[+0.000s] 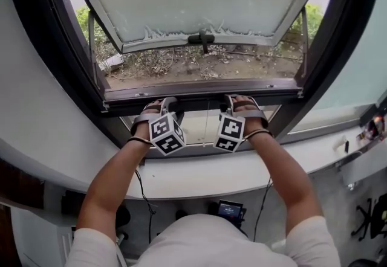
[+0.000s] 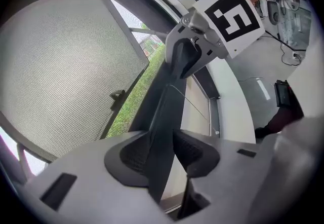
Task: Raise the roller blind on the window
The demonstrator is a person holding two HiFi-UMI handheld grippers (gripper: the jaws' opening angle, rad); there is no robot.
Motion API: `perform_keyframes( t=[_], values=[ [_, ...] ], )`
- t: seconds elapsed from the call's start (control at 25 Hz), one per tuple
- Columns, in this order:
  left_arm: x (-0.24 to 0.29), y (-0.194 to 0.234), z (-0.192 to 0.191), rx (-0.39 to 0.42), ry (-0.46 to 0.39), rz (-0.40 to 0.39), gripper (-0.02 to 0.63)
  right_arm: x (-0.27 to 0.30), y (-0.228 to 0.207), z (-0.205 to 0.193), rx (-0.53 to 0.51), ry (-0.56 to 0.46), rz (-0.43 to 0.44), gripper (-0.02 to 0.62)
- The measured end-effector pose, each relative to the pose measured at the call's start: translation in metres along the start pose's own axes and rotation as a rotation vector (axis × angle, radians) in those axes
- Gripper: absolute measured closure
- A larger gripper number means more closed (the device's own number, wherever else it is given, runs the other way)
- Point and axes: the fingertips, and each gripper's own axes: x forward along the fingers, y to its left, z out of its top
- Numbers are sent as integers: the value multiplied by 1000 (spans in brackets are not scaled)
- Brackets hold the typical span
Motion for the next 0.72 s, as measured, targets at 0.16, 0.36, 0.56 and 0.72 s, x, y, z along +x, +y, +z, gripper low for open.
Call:
perform_keyframes(
  t=[0.16, 0.36, 0.56, 0.72],
  values=[
    [-2, 0, 1, -32, 2, -13, 449, -2, -2, -1, -11, -28, 19, 485],
    [-4, 3, 3, -46, 0, -9, 449, -4, -4, -2, -10, -57, 34, 486],
    [-8, 4, 6, -24, -7, -9, 453, -9, -8, -2, 5, -85, 45, 488],
    [-11, 8, 8, -66, -40, -12, 453, -10, -12, -1, 19, -95, 62, 489]
  ],
)
